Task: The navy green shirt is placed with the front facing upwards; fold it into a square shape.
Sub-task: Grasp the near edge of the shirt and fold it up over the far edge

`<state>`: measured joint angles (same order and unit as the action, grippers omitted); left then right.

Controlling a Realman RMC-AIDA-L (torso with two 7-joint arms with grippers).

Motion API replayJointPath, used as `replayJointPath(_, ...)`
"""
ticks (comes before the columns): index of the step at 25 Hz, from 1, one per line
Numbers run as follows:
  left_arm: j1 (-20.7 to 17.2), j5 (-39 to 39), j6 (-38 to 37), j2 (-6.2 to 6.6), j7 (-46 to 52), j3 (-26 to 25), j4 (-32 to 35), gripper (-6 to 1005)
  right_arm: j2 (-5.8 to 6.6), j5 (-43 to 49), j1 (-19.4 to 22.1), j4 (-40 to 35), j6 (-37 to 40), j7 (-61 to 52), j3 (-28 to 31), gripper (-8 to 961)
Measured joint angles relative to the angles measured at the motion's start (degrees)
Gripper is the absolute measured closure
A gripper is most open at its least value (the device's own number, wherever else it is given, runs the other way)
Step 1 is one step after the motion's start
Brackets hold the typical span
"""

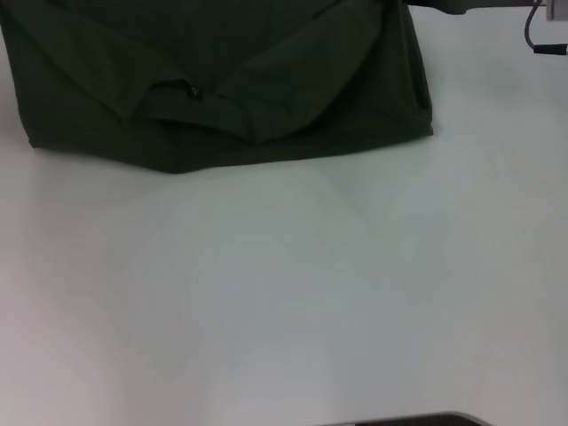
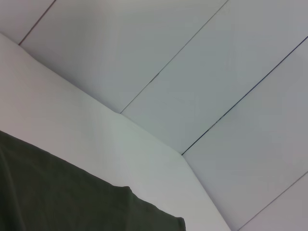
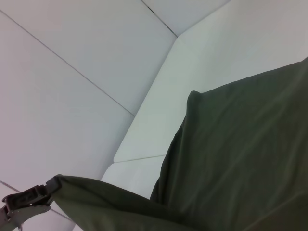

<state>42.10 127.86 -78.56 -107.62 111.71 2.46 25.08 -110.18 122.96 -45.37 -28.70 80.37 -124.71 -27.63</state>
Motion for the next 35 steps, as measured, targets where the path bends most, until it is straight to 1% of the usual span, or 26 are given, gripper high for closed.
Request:
replayJointPath(6,-0.3,-0.1,0.5,-0.03,0.0,-0.2,0.0,966,-0.02,0.0,0.1,0.1,-1.0,-0.1,-0.2,951)
replayJointPath(10,-0.5,-0.2,1.4,-0.05,0.0,-0.2,0.0,967,0.22,0.0,0.5,0.1,-2.2,-0.2,-0.2,950)
replayJointPath(19,-0.4,-0.6,1.5,-0.05,-0.1,0.0,0.0,966,0.4,0.0,0.1,0.8,-1.7,0.0,-0.6,950)
replayJointPath(28,-0.1,-0.9,1.3,-0.16,-0.5,0.0,0.0,967,-0.36,0.0,-2.1,1.0,1.9,0.7,-2.4,951)
replayJointPath(35,-0.1,-0.9,1.5,-0.36,-0.7,0.0,0.0,966,-0.61,-0.1,-3.1,0.8,-0.7,0.7,-2.7,951)
